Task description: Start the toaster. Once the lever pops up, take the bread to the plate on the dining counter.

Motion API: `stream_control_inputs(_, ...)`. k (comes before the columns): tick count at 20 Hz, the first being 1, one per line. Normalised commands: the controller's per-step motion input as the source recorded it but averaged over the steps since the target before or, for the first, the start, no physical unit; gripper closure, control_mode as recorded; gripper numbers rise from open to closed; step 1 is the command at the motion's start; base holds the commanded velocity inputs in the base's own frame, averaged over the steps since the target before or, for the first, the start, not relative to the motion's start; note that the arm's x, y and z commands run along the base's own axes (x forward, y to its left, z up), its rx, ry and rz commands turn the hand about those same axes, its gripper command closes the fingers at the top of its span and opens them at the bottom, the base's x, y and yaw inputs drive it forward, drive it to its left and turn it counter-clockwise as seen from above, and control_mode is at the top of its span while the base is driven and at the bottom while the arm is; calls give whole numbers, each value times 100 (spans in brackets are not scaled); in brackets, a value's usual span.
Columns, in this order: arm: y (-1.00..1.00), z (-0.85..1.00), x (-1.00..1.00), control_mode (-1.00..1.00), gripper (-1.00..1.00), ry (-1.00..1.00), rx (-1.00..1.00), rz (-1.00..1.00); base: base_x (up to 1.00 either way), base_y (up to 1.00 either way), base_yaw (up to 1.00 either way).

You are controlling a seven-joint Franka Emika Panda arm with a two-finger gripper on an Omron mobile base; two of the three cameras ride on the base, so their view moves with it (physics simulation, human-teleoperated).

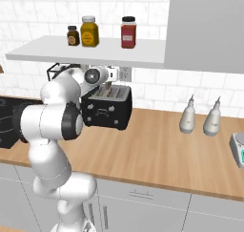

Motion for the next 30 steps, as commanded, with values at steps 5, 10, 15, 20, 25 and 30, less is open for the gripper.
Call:
stream_control_inputs(5,-11,27,-81,-100,100,-15,0,0,0,0,0)
stream_control_inputs(10,-21,42,-100,-100,100,7,0,0,0,0,0)
stream_control_inputs(15,-2,81,-100,-100,100,17,0,0,0,0,0)
stream_control_inputs(20,0,89,-100,-100,100,19,-3,0,0,0,0)
stream_control_inputs(25,0,82,-100,-100,100,21,-5,0,0,0,0)
stream_control_inputs(30,-2,76,-100,-100,100,28,-3,0,0,0,0)
